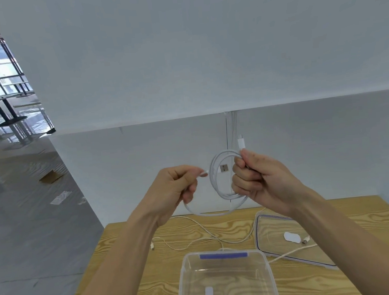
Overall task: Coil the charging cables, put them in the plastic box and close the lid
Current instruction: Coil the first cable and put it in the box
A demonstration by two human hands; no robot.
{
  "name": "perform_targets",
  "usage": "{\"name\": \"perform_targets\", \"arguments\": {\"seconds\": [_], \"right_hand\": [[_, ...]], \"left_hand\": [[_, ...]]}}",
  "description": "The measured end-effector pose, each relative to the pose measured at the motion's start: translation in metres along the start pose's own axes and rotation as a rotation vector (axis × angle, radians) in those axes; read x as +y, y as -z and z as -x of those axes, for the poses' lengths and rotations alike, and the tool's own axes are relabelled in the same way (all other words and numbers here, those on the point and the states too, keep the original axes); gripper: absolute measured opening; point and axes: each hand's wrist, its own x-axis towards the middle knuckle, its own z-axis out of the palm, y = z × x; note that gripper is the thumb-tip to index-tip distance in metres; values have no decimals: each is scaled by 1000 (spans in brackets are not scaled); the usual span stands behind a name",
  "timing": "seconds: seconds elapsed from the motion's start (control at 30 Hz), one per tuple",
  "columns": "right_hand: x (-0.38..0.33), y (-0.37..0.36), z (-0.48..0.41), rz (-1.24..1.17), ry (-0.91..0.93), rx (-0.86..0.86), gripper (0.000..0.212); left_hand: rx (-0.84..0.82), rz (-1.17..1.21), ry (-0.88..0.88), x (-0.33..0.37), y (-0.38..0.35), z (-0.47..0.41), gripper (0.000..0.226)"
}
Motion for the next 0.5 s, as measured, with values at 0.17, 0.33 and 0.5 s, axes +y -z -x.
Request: {"name": "perform_targets", "arguments": {"seconds": [0.17,0.33,0.5], "right_hand": [[3,-4,-1,-36,-38,10,25],[7,-4,-4,15,-13,99,26],[11,-5,-4,71,23,210,31]], "left_hand": [[-170,42,-2,-4,-8,-2,21],[-156,257,13,-3,-36,2,37],[-138,52,-197,-7,-42,3,41]]}}
